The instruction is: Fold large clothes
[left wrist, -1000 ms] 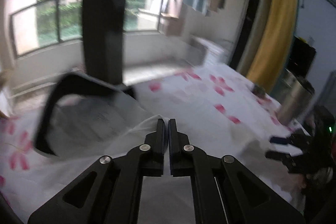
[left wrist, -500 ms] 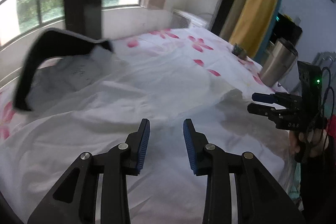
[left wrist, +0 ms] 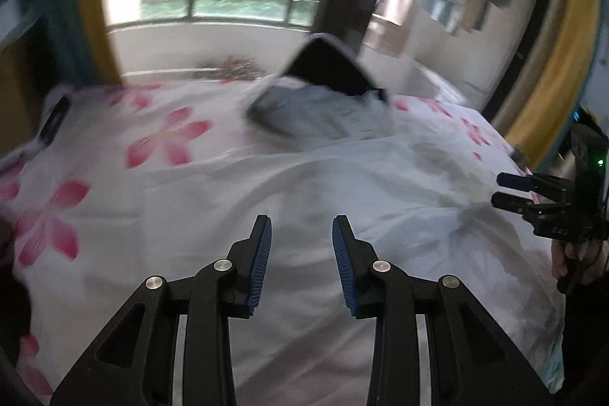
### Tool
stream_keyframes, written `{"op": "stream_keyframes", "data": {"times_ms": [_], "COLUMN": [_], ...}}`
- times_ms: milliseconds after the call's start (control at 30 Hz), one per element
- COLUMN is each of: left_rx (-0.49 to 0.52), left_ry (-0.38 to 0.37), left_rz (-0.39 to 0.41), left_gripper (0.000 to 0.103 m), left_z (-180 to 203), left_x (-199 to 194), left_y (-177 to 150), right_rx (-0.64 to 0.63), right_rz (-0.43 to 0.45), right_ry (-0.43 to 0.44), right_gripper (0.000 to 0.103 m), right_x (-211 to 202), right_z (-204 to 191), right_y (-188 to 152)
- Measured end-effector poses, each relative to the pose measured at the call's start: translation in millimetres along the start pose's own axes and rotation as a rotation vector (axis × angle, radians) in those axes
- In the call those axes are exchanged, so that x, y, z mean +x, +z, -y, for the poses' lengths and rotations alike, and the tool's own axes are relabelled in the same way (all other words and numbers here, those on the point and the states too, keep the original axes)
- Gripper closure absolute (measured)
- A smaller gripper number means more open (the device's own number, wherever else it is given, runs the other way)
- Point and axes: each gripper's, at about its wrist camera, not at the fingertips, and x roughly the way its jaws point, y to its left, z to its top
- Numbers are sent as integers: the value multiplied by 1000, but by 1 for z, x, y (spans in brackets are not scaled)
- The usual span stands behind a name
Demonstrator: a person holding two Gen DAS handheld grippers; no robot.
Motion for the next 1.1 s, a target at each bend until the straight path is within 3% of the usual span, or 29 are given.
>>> {"op": "stream_keyframes", "data": {"times_ms": [267,300,400,533,867,1000,1100], "left_rx": [-79,-82,-90,-101,-110,-88,-53], "left_ry": [-8,-14,-20,-38,-42,-16,20], "left_rz": [-21,-24,-45,-57,-58,-62,-71], "left_gripper": [68,68,68,68,68,68,68], "left_z": [-32,-33,-35,-37,-38,-33,-25], "left_x": [12,13,21,25,26,25,24], "left_y": [-14,-15,-21,-24,-24,-24,-23], "right_rx": [-130,-137,-149,-130,142,237,232], "right_rz": [-57,-67,-92,-61,-64,-89,-82], "right_ry": [15,15,-9,-57,-209,-221,-204], "right_gripper": [47,52,82,94,94,93,93], "right_x": [55,61,75,66,27,14,6], "right_z": [-50,-52,-54,-40,40,63,64], "right_y": [31,31,32,30,-9,-34,-36]}}
